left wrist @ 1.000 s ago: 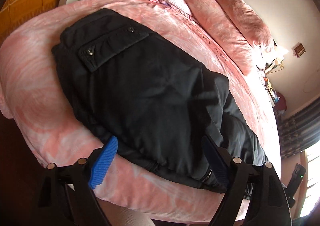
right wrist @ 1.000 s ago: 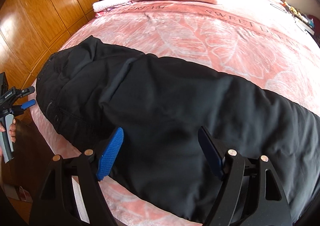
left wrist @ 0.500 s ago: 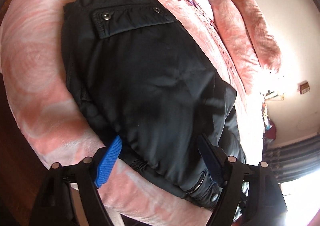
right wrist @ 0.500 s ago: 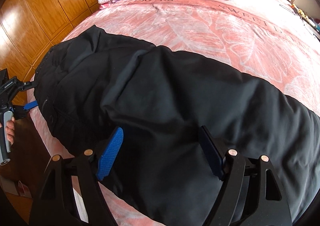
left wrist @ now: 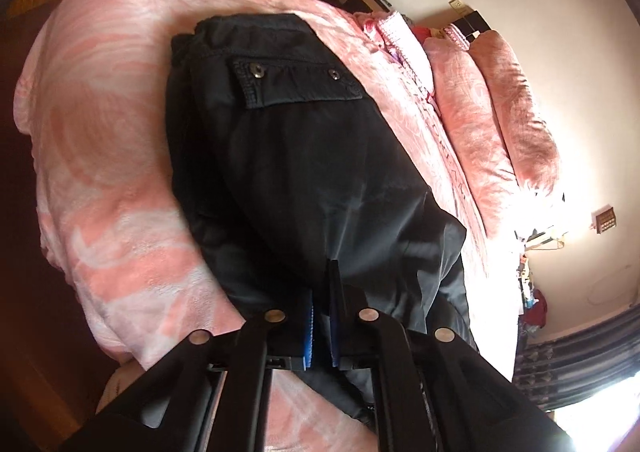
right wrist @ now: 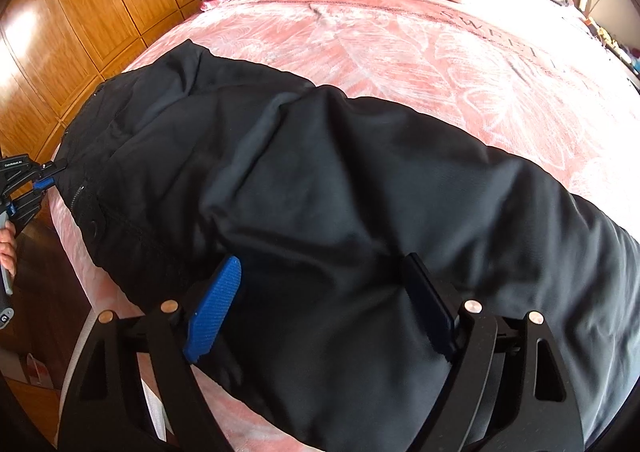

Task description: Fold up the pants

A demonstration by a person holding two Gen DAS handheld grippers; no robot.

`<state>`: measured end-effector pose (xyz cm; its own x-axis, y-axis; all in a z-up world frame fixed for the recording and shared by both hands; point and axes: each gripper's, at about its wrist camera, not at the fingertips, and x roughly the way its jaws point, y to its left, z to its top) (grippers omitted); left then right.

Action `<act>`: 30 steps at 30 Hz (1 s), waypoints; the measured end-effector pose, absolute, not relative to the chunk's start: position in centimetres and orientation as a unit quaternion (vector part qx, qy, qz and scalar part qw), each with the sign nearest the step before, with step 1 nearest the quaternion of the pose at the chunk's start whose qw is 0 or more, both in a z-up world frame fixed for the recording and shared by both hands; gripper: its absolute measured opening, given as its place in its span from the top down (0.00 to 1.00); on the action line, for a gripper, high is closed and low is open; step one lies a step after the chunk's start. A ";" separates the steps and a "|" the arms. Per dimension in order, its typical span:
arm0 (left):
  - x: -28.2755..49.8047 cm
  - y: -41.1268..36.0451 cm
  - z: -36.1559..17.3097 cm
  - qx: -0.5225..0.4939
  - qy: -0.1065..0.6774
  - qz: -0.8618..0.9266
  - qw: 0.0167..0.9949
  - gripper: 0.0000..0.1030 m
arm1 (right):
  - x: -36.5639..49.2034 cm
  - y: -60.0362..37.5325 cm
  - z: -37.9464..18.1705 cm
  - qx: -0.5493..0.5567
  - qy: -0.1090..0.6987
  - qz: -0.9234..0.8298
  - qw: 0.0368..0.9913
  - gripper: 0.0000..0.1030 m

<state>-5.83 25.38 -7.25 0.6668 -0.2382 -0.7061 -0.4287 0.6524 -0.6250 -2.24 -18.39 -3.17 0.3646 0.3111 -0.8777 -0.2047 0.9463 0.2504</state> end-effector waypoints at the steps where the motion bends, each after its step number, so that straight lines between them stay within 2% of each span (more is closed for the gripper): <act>1: -6.2 25.2 -7.3 -0.407 0.401 0.063 0.819 0.94 | -2.1 -18.4 -3.2 0.051 0.541 0.156 0.824 0.19; 4: -5.7 25.3 -8.9 -0.381 0.416 0.071 0.823 0.94 | -1.7 -18.4 -3.7 0.054 0.541 0.159 0.824 0.15; 8: -4.6 24.8 -8.6 -0.344 0.428 0.067 0.833 0.91 | -1.5 -17.8 -3.6 0.036 0.542 0.154 0.826 0.16; 9: -4.5 24.7 -8.1 -0.335 0.432 0.068 0.834 0.85 | -1.6 -18.0 -3.5 0.039 0.541 0.155 0.826 0.18; 11: -4.7 24.4 -6.9 -0.313 0.435 0.080 0.840 0.65 | -1.8 -18.9 -3.0 0.061 0.538 0.155 0.826 0.19; 12: -5.0 24.1 -6.2 -0.295 0.431 0.092 0.848 0.40 | -2.0 -19.6 -2.6 0.073 0.536 0.151 0.827 0.19; 13: -5.4 23.4 -5.3 -0.270 0.421 0.107 0.859 0.33 | -2.3 -20.4 -2.2 0.085 0.533 0.144 0.829 0.19; 17: -6.3 18.7 -3.1 -0.195 0.412 0.063 0.888 0.31 | -4.6 -24.7 -0.7 0.121 0.525 0.104 0.836 0.20; 22: -5.6 9.2 -3.6 -0.149 0.455 -0.093 0.873 0.31 | -8.3 -29.8 -0.3 0.214 0.532 0.094 0.814 0.22; 25: -5.3 3.5 -3.8 -0.091 0.455 -0.161 0.871 0.31 | -10.6 -31.5 -0.5 0.264 0.537 0.103 0.795 0.29; 27: -4.9 0.2 -4.1 -0.056 0.455 -0.195 0.867 0.31 | -11.9 -32.4 -0.9 0.300 0.540 0.111 0.778 0.39; 30: -4.2 -3.3 -5.2 -0.033 0.467 -0.228 0.854 0.29 | -13.2 -33.4 -1.8 0.356 0.543 0.116 0.752 0.42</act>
